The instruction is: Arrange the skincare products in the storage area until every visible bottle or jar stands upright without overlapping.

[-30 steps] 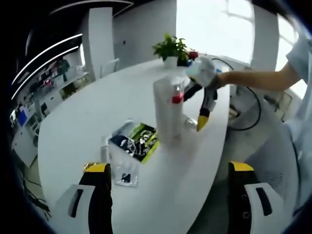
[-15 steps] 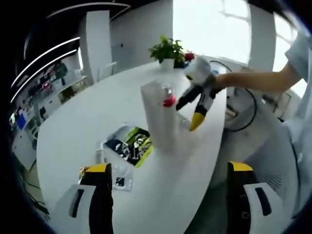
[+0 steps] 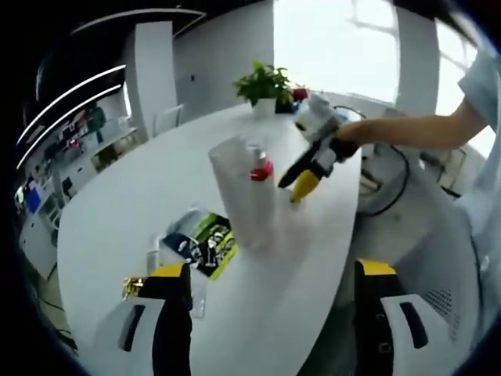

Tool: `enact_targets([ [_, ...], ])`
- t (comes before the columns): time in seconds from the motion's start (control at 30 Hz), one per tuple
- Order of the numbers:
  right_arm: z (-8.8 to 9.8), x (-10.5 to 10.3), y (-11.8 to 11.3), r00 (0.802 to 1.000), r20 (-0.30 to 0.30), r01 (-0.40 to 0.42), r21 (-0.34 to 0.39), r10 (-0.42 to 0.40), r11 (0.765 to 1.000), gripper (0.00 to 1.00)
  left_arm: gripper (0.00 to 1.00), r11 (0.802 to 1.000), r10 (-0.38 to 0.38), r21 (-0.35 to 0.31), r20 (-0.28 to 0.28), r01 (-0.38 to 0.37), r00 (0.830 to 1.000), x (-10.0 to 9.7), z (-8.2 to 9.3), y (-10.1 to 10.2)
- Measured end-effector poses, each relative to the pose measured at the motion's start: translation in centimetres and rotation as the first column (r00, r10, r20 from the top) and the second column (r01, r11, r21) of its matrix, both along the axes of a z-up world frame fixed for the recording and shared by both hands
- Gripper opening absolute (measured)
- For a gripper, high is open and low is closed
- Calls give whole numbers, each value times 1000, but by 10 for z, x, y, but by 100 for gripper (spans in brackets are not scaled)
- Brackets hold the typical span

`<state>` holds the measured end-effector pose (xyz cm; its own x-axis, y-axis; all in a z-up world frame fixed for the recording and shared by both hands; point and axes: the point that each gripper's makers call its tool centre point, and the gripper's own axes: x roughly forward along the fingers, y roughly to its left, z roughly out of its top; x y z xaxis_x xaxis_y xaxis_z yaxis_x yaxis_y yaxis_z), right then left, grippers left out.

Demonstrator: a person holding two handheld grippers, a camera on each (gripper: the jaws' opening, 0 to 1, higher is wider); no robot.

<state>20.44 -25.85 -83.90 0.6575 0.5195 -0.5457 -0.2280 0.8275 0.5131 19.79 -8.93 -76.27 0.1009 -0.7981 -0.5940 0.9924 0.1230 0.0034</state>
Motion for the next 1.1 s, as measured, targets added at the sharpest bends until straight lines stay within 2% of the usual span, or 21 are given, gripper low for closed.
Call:
enact_targets([
  [0.13,3,-4,4,999,-11,45,93,-44,995,82,76,1000,-6,-8,-10,6,1000,-5,-1,-5],
  [0.27,7,-7,8,996,-22,90,183,-87,979,82,69,999,-32,-16,-10,32,999,-14,-1,-11],
  [0.4,10,-11,15,992,-42,124,278,-116,953,82,65,997,-65,-27,19,66,998,-18,0,-16],
  [0.53,12,-15,21,987,-68,159,366,-145,917,82,60,996,-82,-37,13,82,997,-22,0,-21],
  [0.63,12,-17,24,985,-80,175,406,-156,897,82,59,994,-103,-43,4,103,995,-25,-1,-26],
  [0.7,15,-18,28,982,-91,187,449,-163,874,82,57,992,-117,-45,12,118,993,-29,-2,-28],
  [0.8,20,-19,32,982,-92,190,496,-166,847,82,51,993,-107,-54,-31,105,994,-32,-4,-33],
  [0.87,22,-20,35,981,-98,192,511,-166,838,82,51,993,-102,-70,-35,99,994,-32,-2,-37],
  [0.9,25,-21,40,982,-103,191,537,-161,822,82,51,992,-100,-78,-32,97,995,-32,0,-39],
  [1.1,34,-21,54,986,-97,165,572,-134,803,82,45,984,-90,-152,15,91,996,-31,13,-56],
])
